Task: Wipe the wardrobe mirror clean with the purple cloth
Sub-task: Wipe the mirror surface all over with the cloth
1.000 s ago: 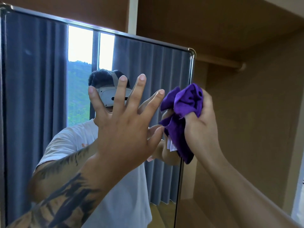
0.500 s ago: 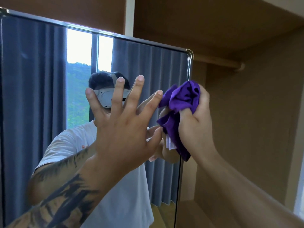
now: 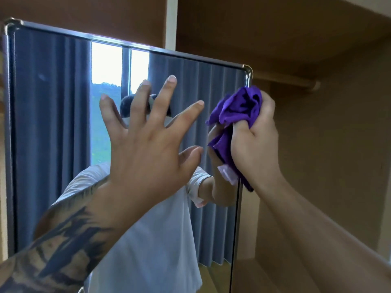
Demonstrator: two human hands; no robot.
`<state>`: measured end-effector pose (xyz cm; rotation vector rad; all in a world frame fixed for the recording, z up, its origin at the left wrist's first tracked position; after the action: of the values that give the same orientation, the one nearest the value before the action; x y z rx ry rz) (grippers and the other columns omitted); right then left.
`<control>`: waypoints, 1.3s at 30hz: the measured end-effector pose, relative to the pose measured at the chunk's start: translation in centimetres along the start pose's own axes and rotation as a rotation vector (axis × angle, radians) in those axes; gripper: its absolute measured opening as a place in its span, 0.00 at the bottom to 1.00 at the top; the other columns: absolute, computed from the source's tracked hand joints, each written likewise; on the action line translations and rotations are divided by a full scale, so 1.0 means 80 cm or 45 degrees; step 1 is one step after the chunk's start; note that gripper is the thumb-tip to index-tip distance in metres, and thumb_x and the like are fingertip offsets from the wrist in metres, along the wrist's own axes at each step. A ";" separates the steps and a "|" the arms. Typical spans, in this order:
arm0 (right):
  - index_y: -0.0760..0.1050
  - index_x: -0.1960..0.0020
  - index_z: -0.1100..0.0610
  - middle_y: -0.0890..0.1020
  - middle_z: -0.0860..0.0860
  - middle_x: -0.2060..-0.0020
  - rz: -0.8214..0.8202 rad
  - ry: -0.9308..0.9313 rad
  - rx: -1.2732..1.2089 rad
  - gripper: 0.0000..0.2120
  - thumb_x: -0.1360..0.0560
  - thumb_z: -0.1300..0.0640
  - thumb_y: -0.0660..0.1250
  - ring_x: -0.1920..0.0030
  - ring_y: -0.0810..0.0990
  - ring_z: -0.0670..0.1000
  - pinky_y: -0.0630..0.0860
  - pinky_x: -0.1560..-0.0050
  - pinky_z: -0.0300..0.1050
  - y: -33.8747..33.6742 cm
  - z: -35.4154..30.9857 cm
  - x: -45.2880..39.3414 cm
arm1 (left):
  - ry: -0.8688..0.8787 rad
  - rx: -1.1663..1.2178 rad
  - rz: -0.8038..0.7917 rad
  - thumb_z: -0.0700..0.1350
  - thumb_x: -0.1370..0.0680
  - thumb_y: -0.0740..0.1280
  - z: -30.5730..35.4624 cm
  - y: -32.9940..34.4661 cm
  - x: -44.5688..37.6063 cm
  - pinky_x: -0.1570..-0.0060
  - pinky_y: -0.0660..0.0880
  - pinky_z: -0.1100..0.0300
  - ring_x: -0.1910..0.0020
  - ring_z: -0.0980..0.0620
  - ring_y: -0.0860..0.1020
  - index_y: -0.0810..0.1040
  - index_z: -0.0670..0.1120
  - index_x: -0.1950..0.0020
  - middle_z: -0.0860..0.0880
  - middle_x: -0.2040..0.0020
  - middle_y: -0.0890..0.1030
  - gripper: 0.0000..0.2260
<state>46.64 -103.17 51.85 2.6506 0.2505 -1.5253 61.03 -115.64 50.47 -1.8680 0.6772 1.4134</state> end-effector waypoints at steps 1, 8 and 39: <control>0.59 0.20 0.49 0.75 0.52 0.33 0.008 -0.023 0.045 0.30 0.19 0.60 0.62 0.36 0.78 0.52 0.77 0.35 0.55 -0.001 -0.009 -0.014 | -0.006 -0.004 -0.002 0.70 0.24 0.60 -0.003 0.001 -0.005 0.29 0.47 0.24 0.18 0.38 0.56 0.65 0.63 0.20 0.46 0.16 0.58 0.33; 0.65 0.27 0.44 0.70 0.51 0.33 -0.183 -0.311 0.577 0.22 0.20 0.56 0.62 0.40 0.77 0.54 0.80 0.40 0.55 0.008 -0.073 -0.090 | 0.019 -0.039 0.090 0.69 0.22 0.59 -0.003 0.010 -0.004 0.28 0.37 0.25 0.16 0.37 0.53 0.61 0.62 0.18 0.45 0.15 0.57 0.33; 0.66 0.29 0.48 0.72 0.58 0.37 -0.177 -0.737 1.122 0.24 0.22 0.48 0.67 0.38 0.74 0.65 0.72 0.42 0.63 0.098 -0.145 -0.066 | 0.036 0.038 0.155 0.67 0.22 0.62 -0.002 0.013 0.006 0.26 0.44 0.23 0.17 0.38 0.56 0.72 0.60 0.28 0.45 0.19 0.66 0.25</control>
<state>55.33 -109.78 62.09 2.5193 -0.3719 -2.8721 60.48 -116.45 49.81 -1.8534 0.8339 1.4469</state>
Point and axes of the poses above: each hand's wrist, its own x-axis away from the middle knuckle, its own y-axis out of the palm, z = x × y, the point moved 8 cm from there along -x, towards the middle knuckle
